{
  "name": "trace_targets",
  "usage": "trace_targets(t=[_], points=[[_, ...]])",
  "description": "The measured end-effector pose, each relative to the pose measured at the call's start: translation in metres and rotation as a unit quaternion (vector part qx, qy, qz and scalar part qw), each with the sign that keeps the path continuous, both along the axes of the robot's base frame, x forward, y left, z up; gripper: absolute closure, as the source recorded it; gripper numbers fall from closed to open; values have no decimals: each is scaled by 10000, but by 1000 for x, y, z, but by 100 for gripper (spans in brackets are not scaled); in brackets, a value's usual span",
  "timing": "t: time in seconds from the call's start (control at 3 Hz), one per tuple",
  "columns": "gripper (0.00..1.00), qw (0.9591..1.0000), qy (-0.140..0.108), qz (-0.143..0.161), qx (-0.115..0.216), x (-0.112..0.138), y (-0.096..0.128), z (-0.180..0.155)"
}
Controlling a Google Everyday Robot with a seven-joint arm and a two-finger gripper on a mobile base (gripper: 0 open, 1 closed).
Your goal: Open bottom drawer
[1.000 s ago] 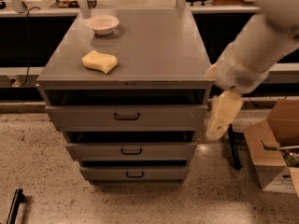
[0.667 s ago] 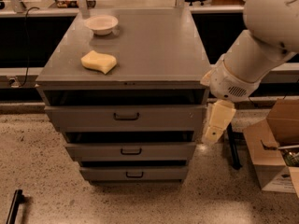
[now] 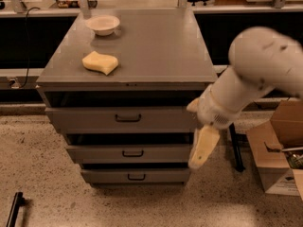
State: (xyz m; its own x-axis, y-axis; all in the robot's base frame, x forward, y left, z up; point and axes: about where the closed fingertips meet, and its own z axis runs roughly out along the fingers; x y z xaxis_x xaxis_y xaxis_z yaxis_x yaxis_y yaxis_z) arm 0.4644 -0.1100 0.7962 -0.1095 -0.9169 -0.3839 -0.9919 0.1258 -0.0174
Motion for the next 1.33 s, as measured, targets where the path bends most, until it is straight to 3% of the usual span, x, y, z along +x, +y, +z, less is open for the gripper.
trace_targets(t=[0.33, 0.67, 1.0, 1.33], points=[[0, 9998, 37, 51, 187, -30, 10, -71], [0, 9998, 31, -20, 176, -44, 12, -101], [0, 9996, 130, 239, -4, -35, 36, -114], [0, 9981, 425, 425, 101, -42, 66, -178]])
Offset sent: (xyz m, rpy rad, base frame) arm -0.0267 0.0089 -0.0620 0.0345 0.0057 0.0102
